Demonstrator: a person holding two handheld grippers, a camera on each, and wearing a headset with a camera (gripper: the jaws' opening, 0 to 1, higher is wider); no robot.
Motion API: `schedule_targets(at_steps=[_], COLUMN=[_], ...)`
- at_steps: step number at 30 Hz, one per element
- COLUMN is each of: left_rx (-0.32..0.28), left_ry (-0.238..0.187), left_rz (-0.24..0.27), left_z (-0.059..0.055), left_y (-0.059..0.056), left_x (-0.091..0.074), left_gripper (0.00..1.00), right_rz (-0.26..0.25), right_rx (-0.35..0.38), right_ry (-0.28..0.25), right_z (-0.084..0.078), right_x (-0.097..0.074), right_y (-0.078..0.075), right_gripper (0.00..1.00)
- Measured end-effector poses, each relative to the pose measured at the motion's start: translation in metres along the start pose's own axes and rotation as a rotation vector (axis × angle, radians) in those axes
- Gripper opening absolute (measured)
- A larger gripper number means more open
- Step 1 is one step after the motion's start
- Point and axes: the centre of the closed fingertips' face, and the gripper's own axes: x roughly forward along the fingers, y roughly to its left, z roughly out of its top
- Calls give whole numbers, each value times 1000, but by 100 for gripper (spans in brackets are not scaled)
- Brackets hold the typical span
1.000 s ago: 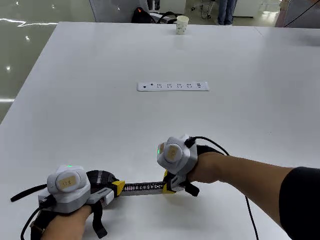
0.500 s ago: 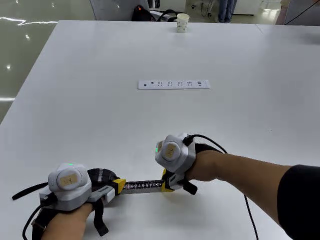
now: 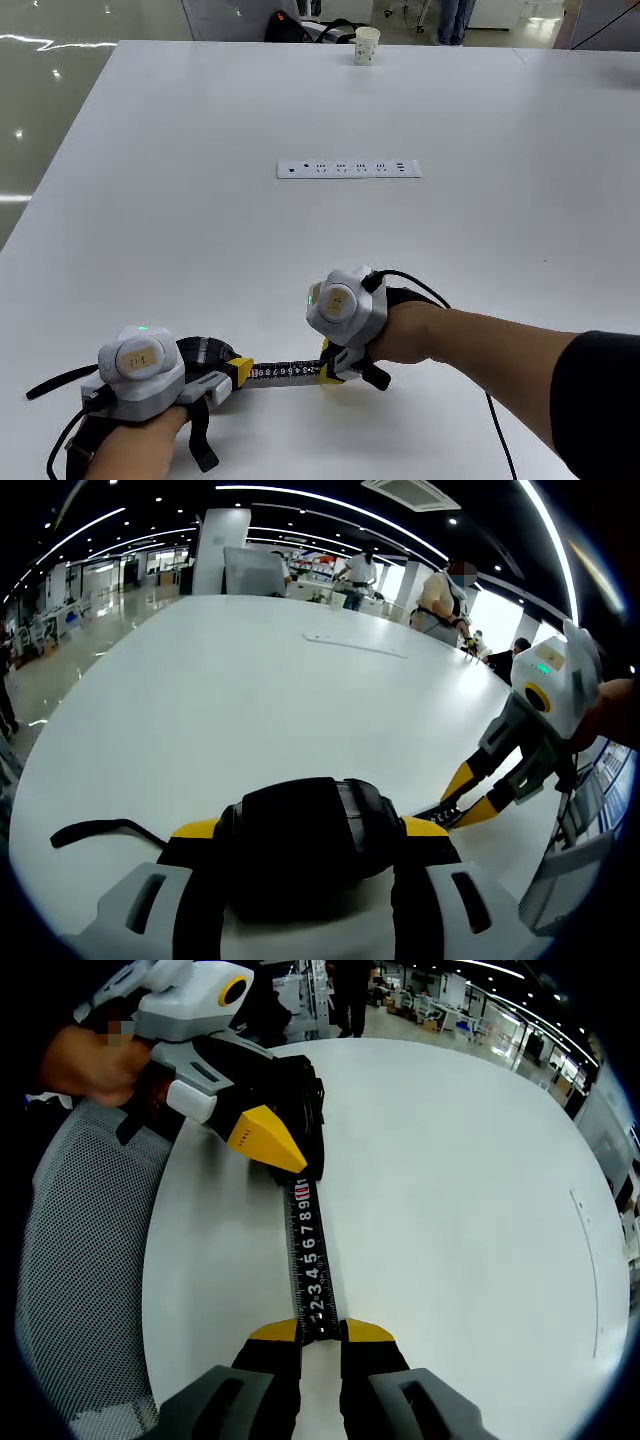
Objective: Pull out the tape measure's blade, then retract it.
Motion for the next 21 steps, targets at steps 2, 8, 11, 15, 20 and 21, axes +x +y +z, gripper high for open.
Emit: schedule_targets(at_steps=[2,8,11,15,20,21], left_rx=[0,-1,-1,0,0,-1], left_ry=[1,1,1,1,2,2], left_rz=[-1,0,0,0,0,0], left_z=[0,0,0,0,0,0], left_y=[0,0,0,1,1,1], left_x=[0,0,0,0,0,0], left_gripper=[63,63,63,63,63,63], right_rz=[0,0,0,3,4,3], right_rx=[2,2,1,-2,-2,-4], right_ry=[-1,0,-1,-7,-10,-9], right_z=[1,3,4,5,8,8], right_x=[0,1,2,2,4,4], right_y=[0,1,0,1,1,1], right_gripper=[10,10,10,10,10,10])
